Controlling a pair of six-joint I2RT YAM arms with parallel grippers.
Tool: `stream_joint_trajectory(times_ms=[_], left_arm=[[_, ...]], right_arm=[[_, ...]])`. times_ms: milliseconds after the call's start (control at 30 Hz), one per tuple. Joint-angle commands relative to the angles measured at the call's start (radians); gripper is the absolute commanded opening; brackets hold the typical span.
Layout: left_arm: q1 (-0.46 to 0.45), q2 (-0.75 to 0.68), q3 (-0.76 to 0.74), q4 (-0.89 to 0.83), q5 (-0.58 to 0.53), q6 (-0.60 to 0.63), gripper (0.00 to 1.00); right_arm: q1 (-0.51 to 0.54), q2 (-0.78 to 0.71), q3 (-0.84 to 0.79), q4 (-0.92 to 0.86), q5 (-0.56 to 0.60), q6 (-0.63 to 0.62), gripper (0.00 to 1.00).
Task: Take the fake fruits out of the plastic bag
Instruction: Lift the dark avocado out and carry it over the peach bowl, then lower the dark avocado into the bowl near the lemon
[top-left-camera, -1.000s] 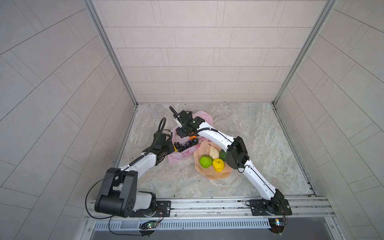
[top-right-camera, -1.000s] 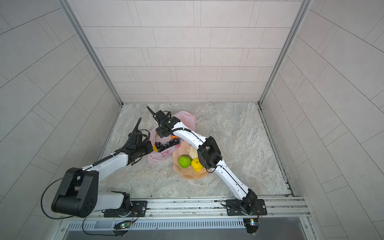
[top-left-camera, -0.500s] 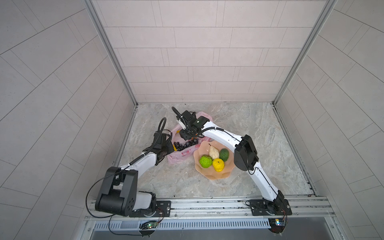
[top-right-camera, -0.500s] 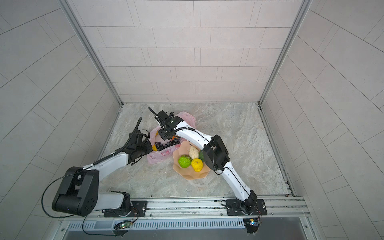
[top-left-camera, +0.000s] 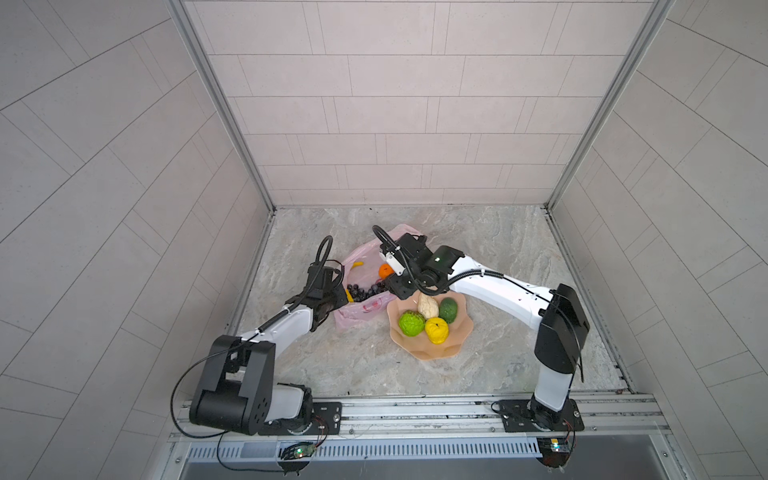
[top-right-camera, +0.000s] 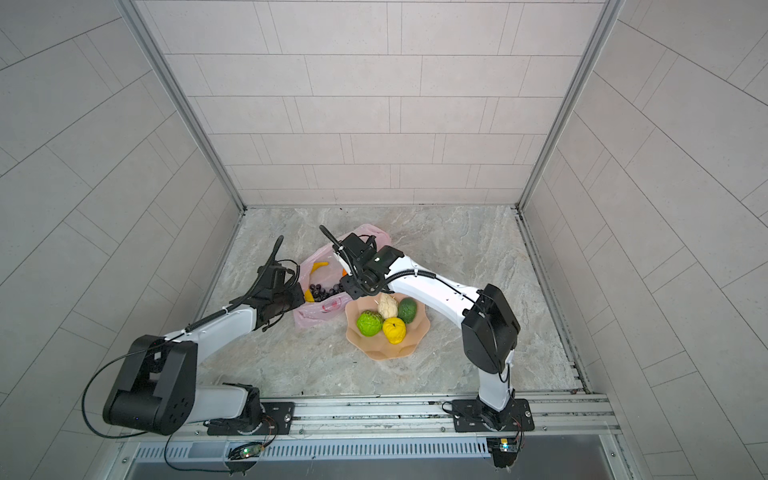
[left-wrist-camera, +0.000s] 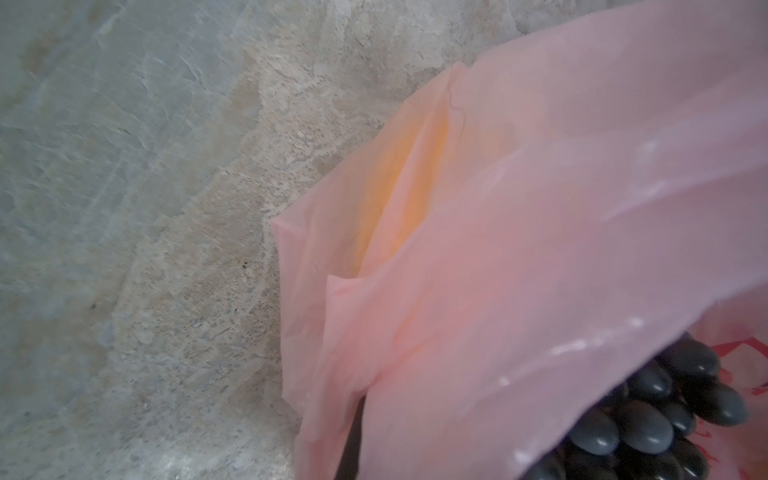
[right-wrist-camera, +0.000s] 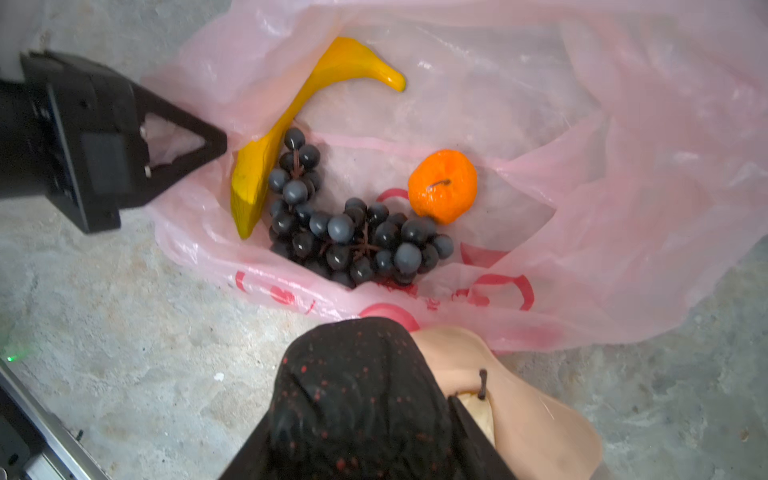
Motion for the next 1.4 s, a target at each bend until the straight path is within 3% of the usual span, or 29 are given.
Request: stream_joint_trajectory(times_ms=[0, 467, 767, 1067, 1367], left_arm=[[-0.004, -0.015, 0.009, -0.018, -0.005, 0.003, 0.03], [-0.004, -0.027, -0.003, -0.017, 0.004, 0.0, 0.03], [-0.005, -0.023, -0.002, -0.015, 0.014, 0.001, 0.03], [-0.004, -0.02, -0.002, -0.01, 0.018, -0.002, 0.03], [-0.005, -0.015, -0.002, -0.008, 0.02, -0.002, 0.03]], right_arm=[[0.008, -0.118, -0.086, -0.012, -0.013, -0.032, 0.51], [0.051, -0.446, -0.425, 0.038, 0.011, -0.051, 0.52], [0.084, -0.572, -0.541, 0.055, 0.021, -0.087, 0.53], [0.092, -0.603, -0.638, 0.061, 0.036, -0.043, 0.54], [0.104, -0.554, -0.663, 0.09, -0.039, -0.02, 0.54]])
